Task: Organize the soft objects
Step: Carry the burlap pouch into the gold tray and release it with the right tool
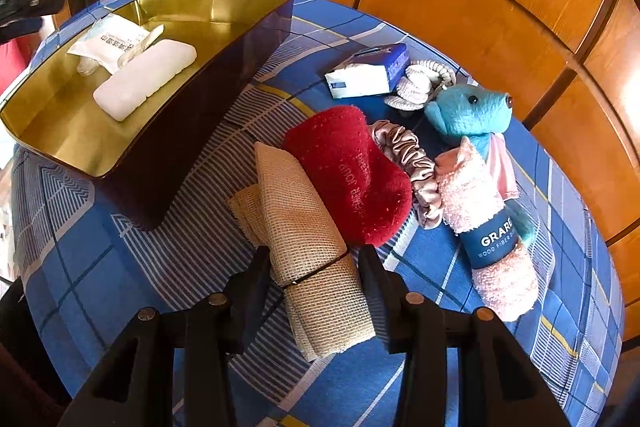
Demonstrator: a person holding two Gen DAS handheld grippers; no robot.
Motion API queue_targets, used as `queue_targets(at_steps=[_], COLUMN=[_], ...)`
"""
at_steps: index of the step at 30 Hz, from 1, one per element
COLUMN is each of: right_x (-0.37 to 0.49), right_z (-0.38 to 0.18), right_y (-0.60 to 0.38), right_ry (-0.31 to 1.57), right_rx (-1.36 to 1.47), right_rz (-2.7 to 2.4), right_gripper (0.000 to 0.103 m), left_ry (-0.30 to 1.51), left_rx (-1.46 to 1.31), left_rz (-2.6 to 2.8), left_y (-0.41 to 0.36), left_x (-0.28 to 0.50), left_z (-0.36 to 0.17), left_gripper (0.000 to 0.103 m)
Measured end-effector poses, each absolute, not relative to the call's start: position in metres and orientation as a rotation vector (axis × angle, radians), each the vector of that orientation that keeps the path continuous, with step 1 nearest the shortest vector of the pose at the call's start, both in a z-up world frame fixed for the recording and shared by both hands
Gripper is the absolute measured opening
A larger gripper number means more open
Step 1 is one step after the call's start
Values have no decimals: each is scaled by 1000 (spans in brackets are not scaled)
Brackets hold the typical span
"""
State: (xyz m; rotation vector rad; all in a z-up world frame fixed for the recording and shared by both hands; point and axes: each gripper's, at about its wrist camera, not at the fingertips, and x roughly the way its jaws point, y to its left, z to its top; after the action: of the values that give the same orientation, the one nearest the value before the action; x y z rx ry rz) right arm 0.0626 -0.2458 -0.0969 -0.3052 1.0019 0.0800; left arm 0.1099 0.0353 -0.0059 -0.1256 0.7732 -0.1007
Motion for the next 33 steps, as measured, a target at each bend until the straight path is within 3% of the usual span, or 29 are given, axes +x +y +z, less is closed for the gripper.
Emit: queue_targets(at_steps=[4,15,22,33], right_x=[62,52,42,41], right_z=[-98,-92,-68,-12], right_y=[-243,-249,-270,-244], right_ry=[996,967,955,842], right_rx=[-321,-233,-36,54], right_rz=[66,42,37,140], right_gripper=[45,43,42,41], left_ry=[765,792,808,816], left_rx=[-118,-100,-102,-136], left_rz=[-107,-134,-130,-108], left_y=[32,24,26,40], left_x=[87,56,54,56], left_z=[-4,-9,-13,-17], left_gripper=[76,76,76,76])
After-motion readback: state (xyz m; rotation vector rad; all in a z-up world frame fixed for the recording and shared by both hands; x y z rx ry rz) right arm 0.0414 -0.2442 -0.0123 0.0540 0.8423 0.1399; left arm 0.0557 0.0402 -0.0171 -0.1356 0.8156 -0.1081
